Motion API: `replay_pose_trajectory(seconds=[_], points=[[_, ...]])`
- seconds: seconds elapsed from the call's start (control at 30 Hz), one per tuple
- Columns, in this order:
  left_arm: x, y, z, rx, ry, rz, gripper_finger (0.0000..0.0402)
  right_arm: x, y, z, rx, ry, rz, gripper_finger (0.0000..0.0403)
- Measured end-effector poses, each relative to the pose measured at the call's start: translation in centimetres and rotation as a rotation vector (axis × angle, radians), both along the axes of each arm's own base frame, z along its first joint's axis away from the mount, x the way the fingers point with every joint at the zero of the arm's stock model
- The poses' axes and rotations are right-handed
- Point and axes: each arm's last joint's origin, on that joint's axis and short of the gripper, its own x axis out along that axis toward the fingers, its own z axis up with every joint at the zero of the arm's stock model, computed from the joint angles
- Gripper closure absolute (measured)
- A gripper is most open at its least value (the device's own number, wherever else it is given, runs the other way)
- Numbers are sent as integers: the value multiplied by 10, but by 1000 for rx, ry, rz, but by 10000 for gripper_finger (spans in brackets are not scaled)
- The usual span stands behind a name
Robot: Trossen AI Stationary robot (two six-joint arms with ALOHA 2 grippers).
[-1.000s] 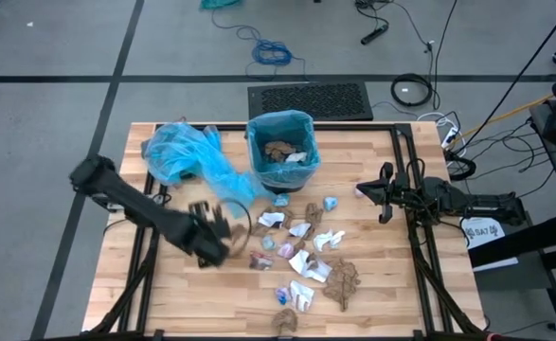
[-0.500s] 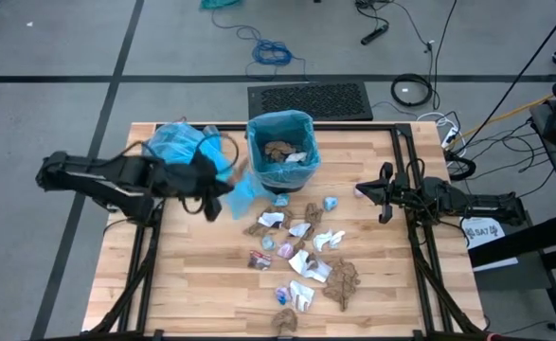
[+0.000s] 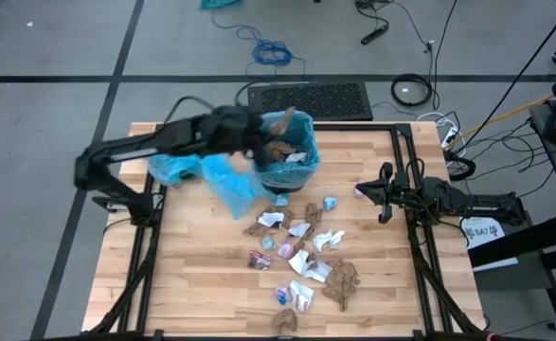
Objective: Place trash/remove bag and relplace
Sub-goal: Put the brown paper into the trash bin, then put the pink crumpled plastic bag into the trash bin
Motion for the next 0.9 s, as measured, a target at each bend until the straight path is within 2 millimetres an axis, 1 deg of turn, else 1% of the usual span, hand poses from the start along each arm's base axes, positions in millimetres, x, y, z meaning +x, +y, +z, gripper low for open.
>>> replay_pose_trajectory(seconds=[0.1,0.2,0.3,0.47,0.53,0.63,0.77,0.9], points=[[17,12,-6,-38,-4,40,374,0,0,0,0,0,0,403],[27,20,-12,-87,1,15,346,0,0,0,0,0,0,403],[32,25,-17,-144,0,16,309,0,0,0,0,0,0,403],[30,28,-17,-171,-3,35,250,0,0,0,0,0,0,403],[27,28,-17,-186,10,44,234,0,0,0,0,0,0,403],[21,26,-14,-235,3,49,225,0,0,0,0,0,0,403],[3,19,-4,-331,6,75,224,0,0,0,0,0,0,403],[-25,4,6,-383,65,112,224,0,0,0,0,0,0,403]])
